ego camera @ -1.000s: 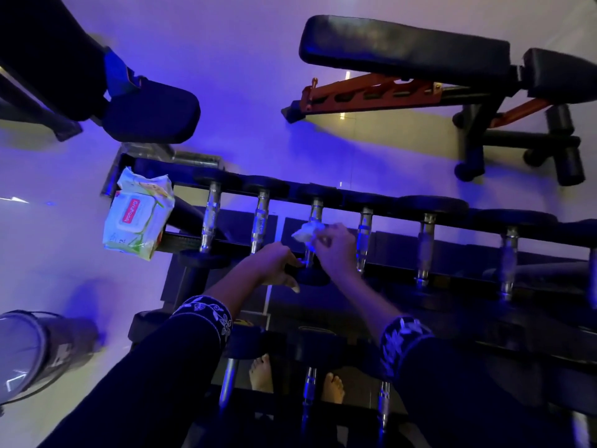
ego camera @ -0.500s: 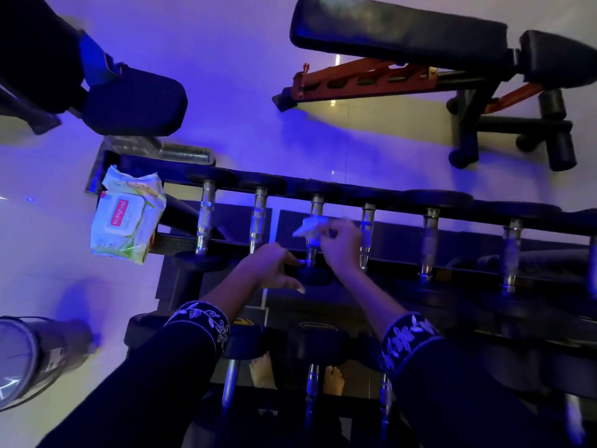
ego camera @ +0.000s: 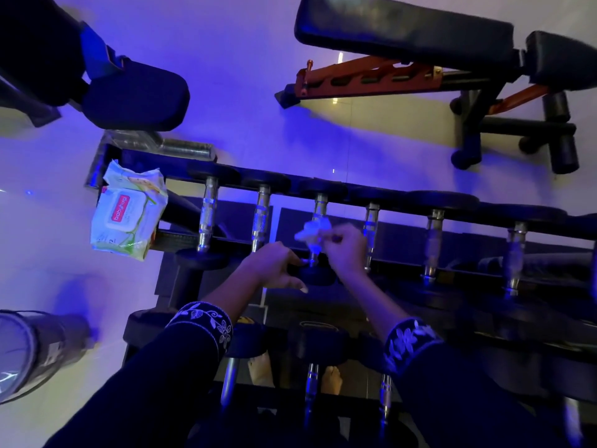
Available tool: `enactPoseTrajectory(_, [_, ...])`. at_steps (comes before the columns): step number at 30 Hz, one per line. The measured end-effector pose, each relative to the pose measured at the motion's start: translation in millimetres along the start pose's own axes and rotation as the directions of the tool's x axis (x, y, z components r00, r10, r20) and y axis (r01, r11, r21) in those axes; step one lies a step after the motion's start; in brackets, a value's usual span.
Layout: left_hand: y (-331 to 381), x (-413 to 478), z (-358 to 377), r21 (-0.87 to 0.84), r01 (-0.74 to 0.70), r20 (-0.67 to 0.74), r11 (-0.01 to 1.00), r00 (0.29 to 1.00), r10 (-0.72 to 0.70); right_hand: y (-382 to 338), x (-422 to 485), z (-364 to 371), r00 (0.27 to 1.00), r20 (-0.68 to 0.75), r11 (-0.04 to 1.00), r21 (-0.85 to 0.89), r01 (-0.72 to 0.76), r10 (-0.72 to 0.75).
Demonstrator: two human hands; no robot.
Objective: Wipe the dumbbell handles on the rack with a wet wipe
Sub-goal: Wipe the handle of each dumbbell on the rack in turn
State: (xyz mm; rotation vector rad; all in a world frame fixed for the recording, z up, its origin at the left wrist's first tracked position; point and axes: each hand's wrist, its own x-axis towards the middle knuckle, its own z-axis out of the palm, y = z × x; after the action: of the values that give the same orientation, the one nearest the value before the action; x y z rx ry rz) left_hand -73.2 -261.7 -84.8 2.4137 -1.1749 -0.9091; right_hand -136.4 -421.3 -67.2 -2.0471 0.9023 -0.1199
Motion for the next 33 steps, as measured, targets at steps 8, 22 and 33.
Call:
enactPoseTrajectory(8, [-1.7,0.3,0.0,-0.006,-0.038,-0.048,0.999,0.998,0.038,-16.2,25.8,9.1,0.992,-0.118,0.987,0.16,-0.025,0.044])
enactPoseTrajectory(22, [1.5,-2.7,1.1,-0.014,-0.058,-0.042,0.998,0.997,0.058,-6.1,82.7,-6.8,0.745,0.53,0.646,0.411,-0.644,0.405])
enactPoseTrajectory(33, [-2.0,-0.2,3.7,-0.005,-0.043,-0.022,0.999,0.999,0.043,-10.2,77.2,-21.2,0.698,0.625,0.724,0.292,-0.625,0.35])
